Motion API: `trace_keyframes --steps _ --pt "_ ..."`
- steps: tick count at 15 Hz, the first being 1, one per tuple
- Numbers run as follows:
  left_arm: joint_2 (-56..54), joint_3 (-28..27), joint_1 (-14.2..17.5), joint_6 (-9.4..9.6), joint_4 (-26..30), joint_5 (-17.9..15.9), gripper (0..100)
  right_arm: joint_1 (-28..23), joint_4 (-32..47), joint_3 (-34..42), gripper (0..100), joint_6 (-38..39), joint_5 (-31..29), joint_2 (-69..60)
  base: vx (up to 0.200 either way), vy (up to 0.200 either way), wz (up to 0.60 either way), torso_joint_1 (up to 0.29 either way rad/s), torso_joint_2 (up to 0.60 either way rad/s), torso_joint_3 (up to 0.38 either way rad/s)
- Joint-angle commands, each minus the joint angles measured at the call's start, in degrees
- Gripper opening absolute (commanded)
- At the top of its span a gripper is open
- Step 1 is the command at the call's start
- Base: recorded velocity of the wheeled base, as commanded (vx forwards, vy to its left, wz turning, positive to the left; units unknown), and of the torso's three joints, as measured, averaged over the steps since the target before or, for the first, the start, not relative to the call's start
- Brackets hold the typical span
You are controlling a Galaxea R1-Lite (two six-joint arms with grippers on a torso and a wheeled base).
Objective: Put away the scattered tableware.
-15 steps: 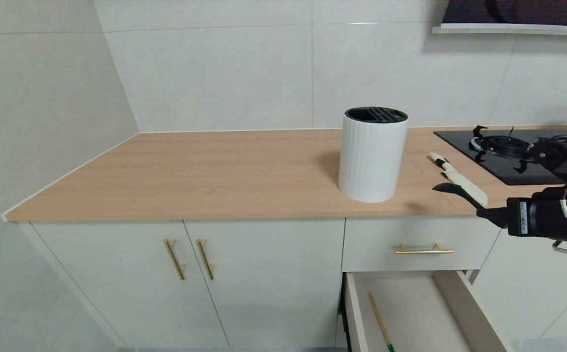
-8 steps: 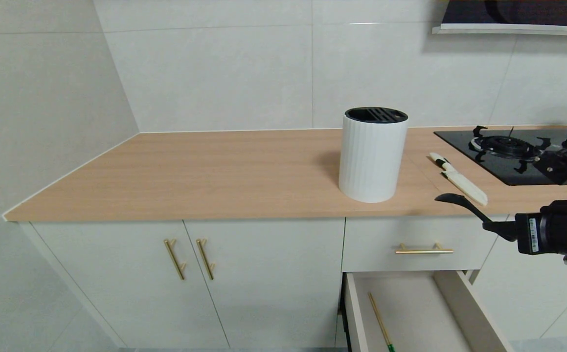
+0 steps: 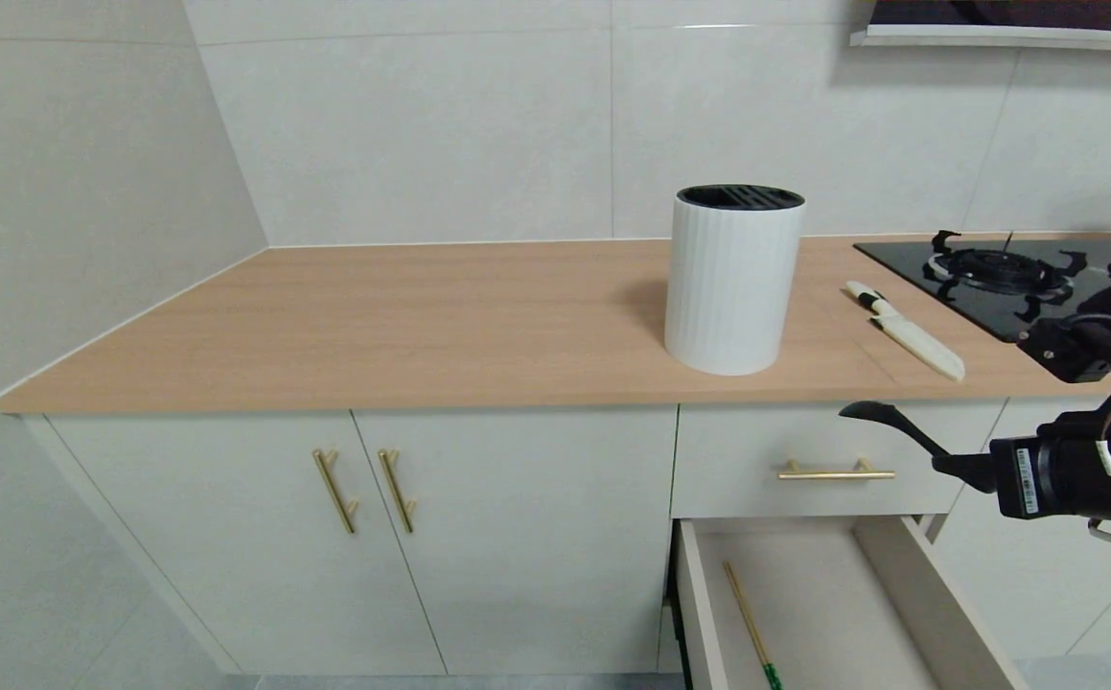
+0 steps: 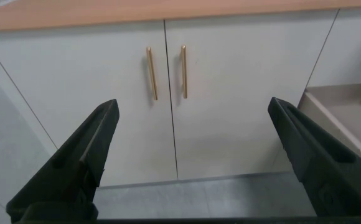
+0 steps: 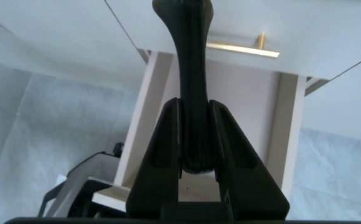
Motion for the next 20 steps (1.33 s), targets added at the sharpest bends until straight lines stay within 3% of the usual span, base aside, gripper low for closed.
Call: trace_keyframes --steps 1,14,20 --pt "0.07 0.01 0.01 0.02 0.0 -0.02 100 -0.05 -0.12 0.02 0 0.03 0.02 0.98 0.0 0.0 0.0 -0.183 0.48 0.276" --pt "0.07 0.01 0.01 0.02 0.0 -0.02 100 -0.4 -0.83 -0.07 0 0.03 -1.56 6.95 0.0 0.0 0.0 -0.15 0.45 0.292" --pt "0.07 0.01 0.01 0.02 0.0 -0.02 100 -0.4 -0.83 -0.07 0 0.12 -1.56 8.18 0.0 0.0 0.0 -0.014 0.06 0.037"
